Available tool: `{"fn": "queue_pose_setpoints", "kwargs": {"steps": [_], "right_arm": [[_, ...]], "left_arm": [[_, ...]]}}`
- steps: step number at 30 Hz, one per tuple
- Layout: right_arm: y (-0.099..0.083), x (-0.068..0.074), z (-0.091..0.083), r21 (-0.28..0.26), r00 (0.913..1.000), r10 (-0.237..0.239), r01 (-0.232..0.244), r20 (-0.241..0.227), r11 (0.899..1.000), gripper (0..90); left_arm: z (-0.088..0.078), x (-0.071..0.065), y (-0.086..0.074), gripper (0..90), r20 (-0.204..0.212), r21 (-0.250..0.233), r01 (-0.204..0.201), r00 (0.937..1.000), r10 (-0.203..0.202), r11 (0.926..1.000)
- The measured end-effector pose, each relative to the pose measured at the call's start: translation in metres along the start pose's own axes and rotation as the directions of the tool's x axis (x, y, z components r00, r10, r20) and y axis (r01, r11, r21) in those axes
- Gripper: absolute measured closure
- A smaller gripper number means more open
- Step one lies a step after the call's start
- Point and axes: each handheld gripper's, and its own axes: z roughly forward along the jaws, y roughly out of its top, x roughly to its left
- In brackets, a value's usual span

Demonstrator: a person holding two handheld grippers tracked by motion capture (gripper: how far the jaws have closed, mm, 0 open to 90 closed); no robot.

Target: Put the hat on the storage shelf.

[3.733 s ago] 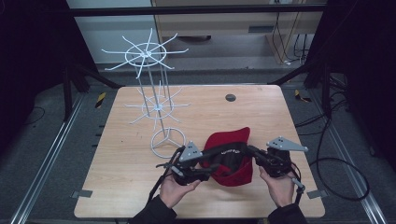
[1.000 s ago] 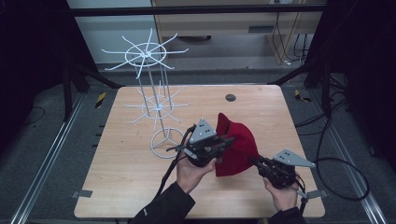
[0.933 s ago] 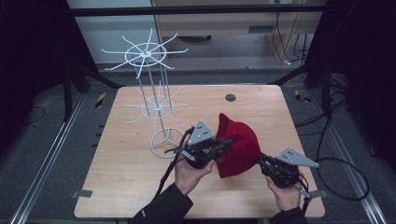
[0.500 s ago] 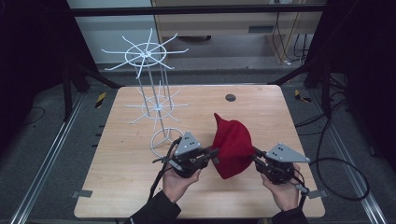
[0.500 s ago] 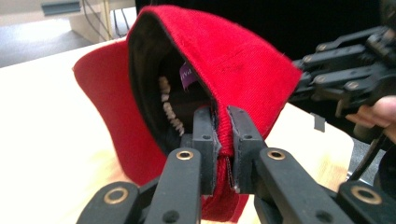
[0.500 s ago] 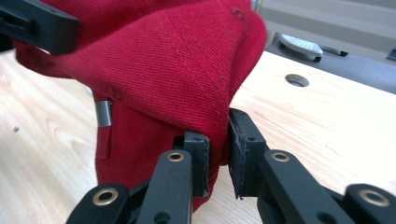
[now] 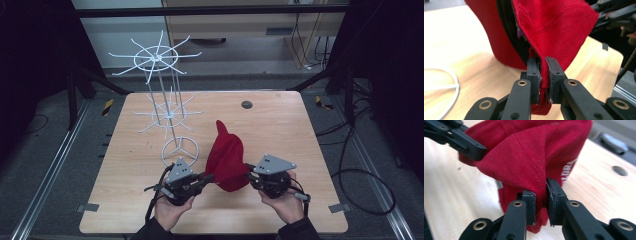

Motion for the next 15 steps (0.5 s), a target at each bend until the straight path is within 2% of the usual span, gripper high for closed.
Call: {"fn": "queue_pose_setpoints", "kwargs": {"steps": [5, 10, 13, 15], "right_arm": [[0.002, 0.012, 0.016, 0.042, 0.9977, -0.036, 0.038, -0.058, 0.998, 77.8], [0.004, 0.022, 0.031, 0.062, 0.9944, -0.037, 0.044, -0.098, 0.997, 77.4], [0.004, 0.027, 0.040, 0.078, 0.9925, -0.037, 0.046, -0.117, 0.996, 77.7], [0.003, 0.030, 0.046, 0.091, 0.9917, -0.032, 0.044, -0.124, 0.995, 77.9]], "left_arm": [[-0.001, 0.005, -0.021, 80.2, -0.016, 0.046, 0.003, 0.9999, -0.002, 0.9989], [-0.005, 0.010, -0.036, 76.7, -0.036, 0.088, 0.008, 0.9993, -0.005, 0.9960], [-0.007, 0.014, -0.041, 72.2, -0.063, 0.113, 0.004, 0.9980, 0.003, 0.9935], [-0.007, 0.018, -0.045, 65.8, -0.084, 0.123, 0.008, 0.9964, 0.003, 0.9924]]}}
